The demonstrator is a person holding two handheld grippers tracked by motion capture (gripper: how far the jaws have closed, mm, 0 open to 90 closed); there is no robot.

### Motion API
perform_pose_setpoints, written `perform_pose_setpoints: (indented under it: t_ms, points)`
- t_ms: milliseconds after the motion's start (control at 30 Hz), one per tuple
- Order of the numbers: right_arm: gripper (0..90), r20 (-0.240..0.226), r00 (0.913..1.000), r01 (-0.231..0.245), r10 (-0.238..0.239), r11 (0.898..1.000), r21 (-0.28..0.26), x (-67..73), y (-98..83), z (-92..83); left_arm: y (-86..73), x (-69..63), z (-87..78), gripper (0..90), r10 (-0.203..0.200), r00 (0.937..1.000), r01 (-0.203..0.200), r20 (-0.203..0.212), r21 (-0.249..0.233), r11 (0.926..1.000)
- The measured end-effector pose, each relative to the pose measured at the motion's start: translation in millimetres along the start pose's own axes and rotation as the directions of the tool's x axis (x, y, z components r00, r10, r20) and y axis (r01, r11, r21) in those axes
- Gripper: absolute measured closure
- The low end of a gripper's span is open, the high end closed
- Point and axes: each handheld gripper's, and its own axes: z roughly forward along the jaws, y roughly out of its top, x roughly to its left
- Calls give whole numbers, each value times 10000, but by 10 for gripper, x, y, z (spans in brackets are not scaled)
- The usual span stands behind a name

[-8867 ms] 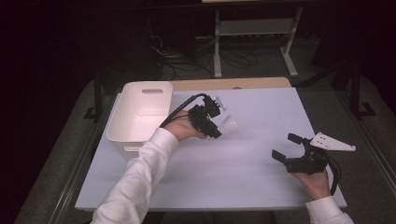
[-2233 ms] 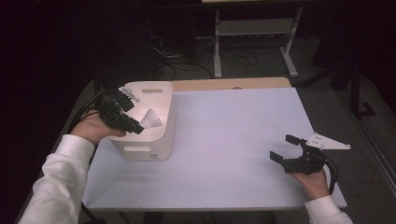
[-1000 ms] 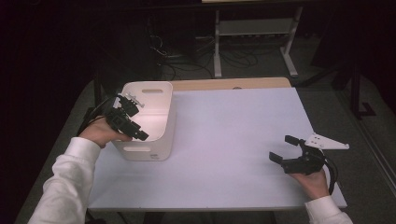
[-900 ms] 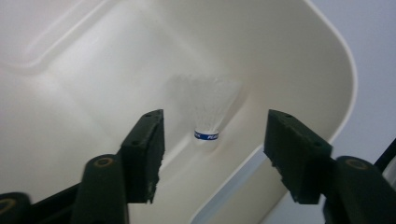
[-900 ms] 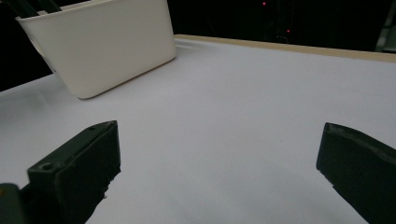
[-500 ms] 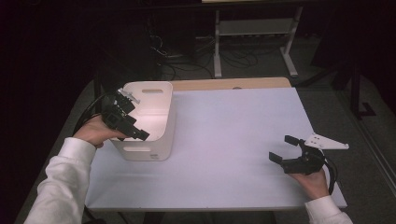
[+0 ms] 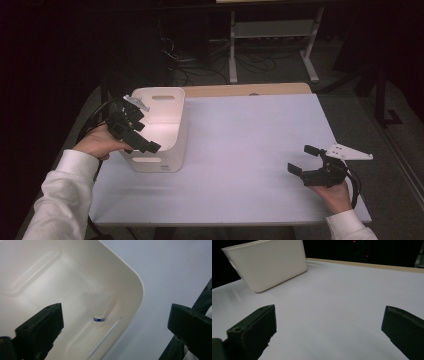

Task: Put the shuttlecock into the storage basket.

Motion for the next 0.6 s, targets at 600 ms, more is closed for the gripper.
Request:
perform_pose_setpoints:
  t_ms: [600]
  points:
    - [0, 45, 10000, -3, 3, 10000, -6, 5, 3, -2, -133, -165, -225, 0, 527, 9981, -576, -324, -1758, 9827]
